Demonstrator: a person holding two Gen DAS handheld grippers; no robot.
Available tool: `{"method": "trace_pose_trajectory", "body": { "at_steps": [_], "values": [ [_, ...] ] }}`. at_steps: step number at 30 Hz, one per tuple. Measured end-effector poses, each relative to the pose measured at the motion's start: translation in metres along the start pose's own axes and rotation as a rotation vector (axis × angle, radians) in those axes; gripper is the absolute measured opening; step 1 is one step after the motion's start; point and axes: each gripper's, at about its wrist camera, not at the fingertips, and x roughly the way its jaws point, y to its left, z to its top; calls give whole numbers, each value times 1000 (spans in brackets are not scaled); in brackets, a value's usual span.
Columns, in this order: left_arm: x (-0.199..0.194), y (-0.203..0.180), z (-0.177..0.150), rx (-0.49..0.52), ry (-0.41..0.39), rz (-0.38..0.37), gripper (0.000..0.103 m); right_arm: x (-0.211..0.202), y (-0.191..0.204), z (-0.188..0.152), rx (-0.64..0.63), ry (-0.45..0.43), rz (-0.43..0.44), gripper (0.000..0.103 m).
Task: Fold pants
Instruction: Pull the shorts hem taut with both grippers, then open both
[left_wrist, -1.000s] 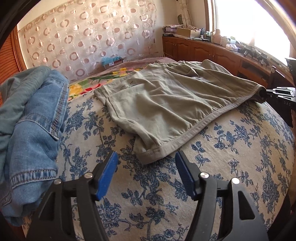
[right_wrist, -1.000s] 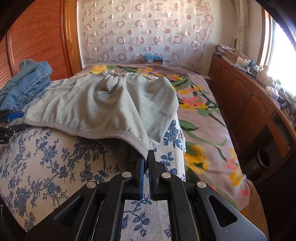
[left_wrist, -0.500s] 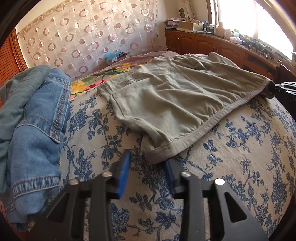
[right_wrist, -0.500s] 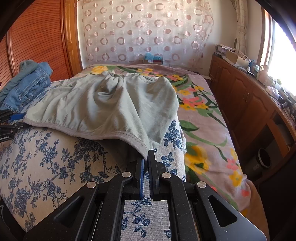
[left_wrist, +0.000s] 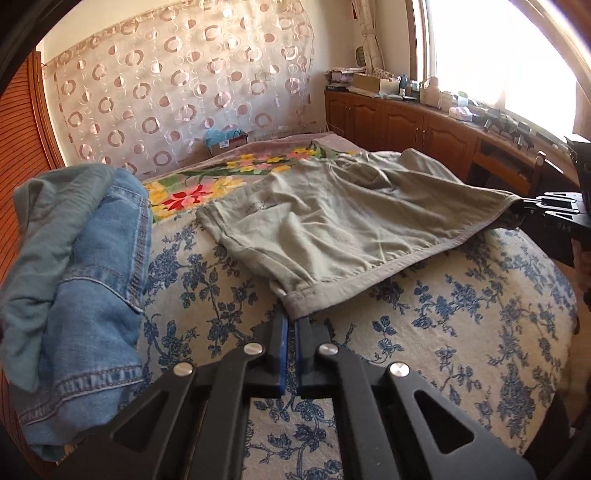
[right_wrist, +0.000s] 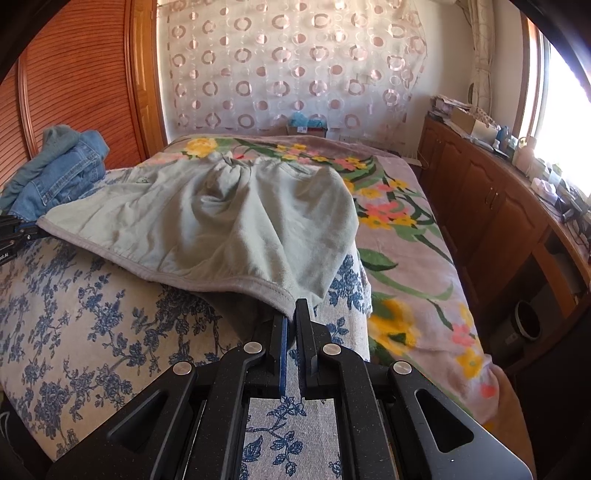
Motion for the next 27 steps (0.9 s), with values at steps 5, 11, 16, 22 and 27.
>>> {"method": "trace_pose_trajectory", "body": {
  "at_steps": [5,11,16,22,27],
  "values": [
    [-25,5,1,-22,-39,-6,0,-17,4,7,-10,-31,7,1],
    [-57,12,-13,-49,-69,-14,0,-34,18,2,-37,-42,36,0],
    [-78,12,-34,-69,-70,-24,0,-48,24,-10,-40,-44,64,0],
    [-99,8,-64,-103,-58,-36,0,-62,30,-26,-25,-31,93,0],
    [-116,-1,-86,-122,-52,-50,0,-72,34,-46,-20,-12,106,0]
  ]
}}
